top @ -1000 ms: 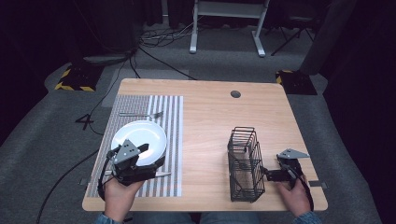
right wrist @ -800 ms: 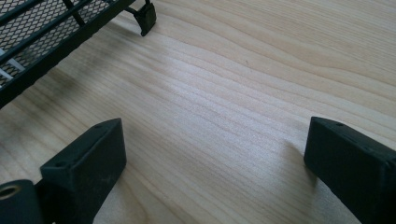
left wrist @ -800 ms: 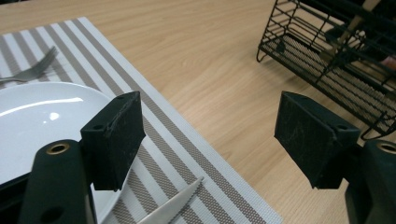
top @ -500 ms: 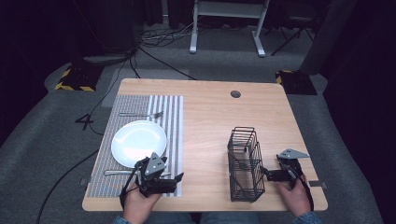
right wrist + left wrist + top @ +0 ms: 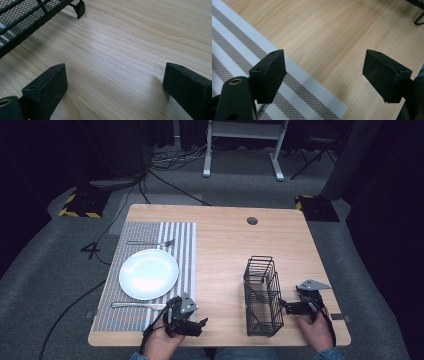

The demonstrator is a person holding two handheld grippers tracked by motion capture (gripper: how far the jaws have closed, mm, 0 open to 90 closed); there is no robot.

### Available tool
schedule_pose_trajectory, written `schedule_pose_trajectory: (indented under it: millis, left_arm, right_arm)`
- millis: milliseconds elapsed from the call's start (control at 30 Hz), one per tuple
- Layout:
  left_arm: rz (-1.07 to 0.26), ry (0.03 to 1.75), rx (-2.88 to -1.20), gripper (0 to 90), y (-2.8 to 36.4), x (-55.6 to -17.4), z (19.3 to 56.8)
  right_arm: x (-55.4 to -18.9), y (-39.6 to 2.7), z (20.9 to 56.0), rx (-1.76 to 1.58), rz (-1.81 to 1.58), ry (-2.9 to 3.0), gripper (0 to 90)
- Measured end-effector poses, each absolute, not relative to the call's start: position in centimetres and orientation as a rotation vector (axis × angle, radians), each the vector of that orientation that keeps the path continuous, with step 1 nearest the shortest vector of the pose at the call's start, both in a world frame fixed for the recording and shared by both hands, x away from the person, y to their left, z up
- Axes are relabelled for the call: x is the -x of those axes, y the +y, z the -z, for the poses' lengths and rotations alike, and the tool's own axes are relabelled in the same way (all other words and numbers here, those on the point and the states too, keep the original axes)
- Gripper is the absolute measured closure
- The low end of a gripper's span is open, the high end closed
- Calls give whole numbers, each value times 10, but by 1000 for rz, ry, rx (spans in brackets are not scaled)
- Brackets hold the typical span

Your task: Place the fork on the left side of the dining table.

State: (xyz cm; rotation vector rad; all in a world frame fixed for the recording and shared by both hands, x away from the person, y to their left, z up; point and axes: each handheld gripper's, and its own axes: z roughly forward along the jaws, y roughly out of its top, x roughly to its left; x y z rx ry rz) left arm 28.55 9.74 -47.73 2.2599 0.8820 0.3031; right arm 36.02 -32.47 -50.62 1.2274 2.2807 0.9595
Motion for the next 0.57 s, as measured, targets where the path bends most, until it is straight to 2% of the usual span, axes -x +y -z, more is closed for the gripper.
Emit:
schedule_pose_trajectory:
  millis: [300,400,467,567]
  left_arm:
    - [-306,821,-2369,172,73,-282,496]
    - [-307,800,-2334,150,71,-281,500]
    - [-268,790,-2278,129,71,-282,506]
    - [-258,784,-2304,68,68,-283,506]
  right_arm:
    - [-360,-325,506,-1227,-959,2281,58]
    - [-360,-325,506,-1226,-960,2282,59]
    - [-360,-325,506,-1224,-961,2282,60]
    - [-360,-325,506,-1222,-961,2283,61]
